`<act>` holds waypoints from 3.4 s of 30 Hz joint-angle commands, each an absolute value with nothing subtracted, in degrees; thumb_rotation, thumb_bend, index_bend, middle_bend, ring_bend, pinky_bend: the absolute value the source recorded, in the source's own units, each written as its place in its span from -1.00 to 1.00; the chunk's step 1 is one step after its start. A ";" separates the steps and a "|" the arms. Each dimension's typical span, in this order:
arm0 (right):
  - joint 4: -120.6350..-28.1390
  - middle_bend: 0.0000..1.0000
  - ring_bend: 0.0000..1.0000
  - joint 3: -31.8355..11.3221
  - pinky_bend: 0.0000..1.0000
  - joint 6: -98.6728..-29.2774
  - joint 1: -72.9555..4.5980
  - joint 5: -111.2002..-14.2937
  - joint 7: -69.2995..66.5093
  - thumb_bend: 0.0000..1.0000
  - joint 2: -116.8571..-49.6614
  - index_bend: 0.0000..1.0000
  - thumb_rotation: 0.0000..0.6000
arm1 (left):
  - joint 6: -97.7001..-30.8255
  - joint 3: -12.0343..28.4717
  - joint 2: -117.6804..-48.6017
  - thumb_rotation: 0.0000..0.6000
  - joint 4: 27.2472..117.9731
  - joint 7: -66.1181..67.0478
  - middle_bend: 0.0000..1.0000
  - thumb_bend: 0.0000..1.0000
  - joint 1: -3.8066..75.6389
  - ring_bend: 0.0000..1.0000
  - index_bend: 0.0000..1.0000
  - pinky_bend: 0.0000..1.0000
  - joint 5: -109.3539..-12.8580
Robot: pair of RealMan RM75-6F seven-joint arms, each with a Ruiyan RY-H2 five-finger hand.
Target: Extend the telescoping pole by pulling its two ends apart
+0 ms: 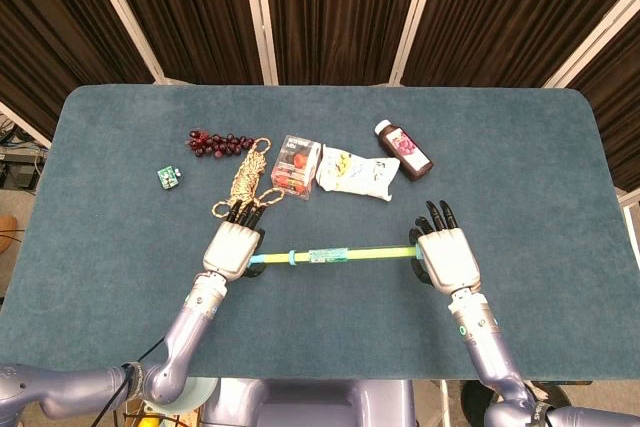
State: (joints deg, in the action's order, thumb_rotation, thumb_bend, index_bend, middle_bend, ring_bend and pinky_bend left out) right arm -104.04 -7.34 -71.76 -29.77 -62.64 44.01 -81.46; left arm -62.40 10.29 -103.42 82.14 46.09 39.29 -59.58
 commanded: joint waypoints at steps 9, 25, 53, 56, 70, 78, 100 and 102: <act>-104.16 -0.42 -0.93 -7.18 -1.00 -72.03 -29.94 -62.30 43.92 0.13 -81.37 0.81 1.00 | -62.07 9.68 -105.12 1.00 80.14 46.12 -0.86 -0.54 40.26 -1.00 0.03 -1.00 -58.29; -104.37 -0.42 -0.93 -6.84 -1.00 -72.49 -29.98 -62.08 43.86 0.13 -80.89 0.81 1.00 | -62.53 8.63 -104.89 1.00 81.01 44.24 -0.83 -0.19 40.48 -1.00 0.18 -1.00 -59.54; -101.52 -0.42 -0.93 -8.40 -1.00 -74.17 -28.60 -58.72 41.55 0.12 -76.55 0.84 1.00 | -65.73 3.32 -90.82 1.00 94.80 43.14 -0.83 -0.17 37.02 -1.00 0.19 -1.00 -64.44; -101.00 -0.41 -0.93 -8.62 -1.00 -74.28 -28.37 -58.49 40.88 0.13 -76.01 0.84 1.00 | -65.94 2.89 -89.53 1.00 95.58 42.55 -0.83 -0.17 36.57 -1.00 0.19 -1.00 -64.92; -99.12 -0.41 -0.93 -9.83 -1.00 -74.63 -27.54 -56.86 39.07 0.13 -72.97 0.84 1.00 | -66.78 0.72 -82.94 1.00 99.43 40.38 -0.83 -0.17 34.70 -1.00 0.19 -1.00 -68.06; -98.09 -0.41 -0.93 -10.37 -1.00 -74.58 -27.22 -55.92 38.12 0.12 -71.90 0.84 1.00 | -66.82 -0.79 -80.90 1.00 99.52 38.95 -0.83 -0.16 33.57 -1.00 0.19 -1.00 -70.27; -97.36 -0.41 -0.92 -10.84 -1.00 -75.52 -26.92 -55.18 38.36 0.12 -71.31 0.84 1.00 | -65.82 -0.94 -79.42 1.00 97.96 36.56 -0.83 -0.16 32.27 -1.00 0.16 -1.00 -72.63; -97.18 -0.41 -0.92 -10.88 -1.00 -75.74 -26.89 -55.11 38.52 0.12 -71.37 0.84 1.00 | -65.76 -0.87 -79.27 1.00 98.04 36.61 -0.83 -0.16 32.23 -1.00 0.15 -1.00 -72.73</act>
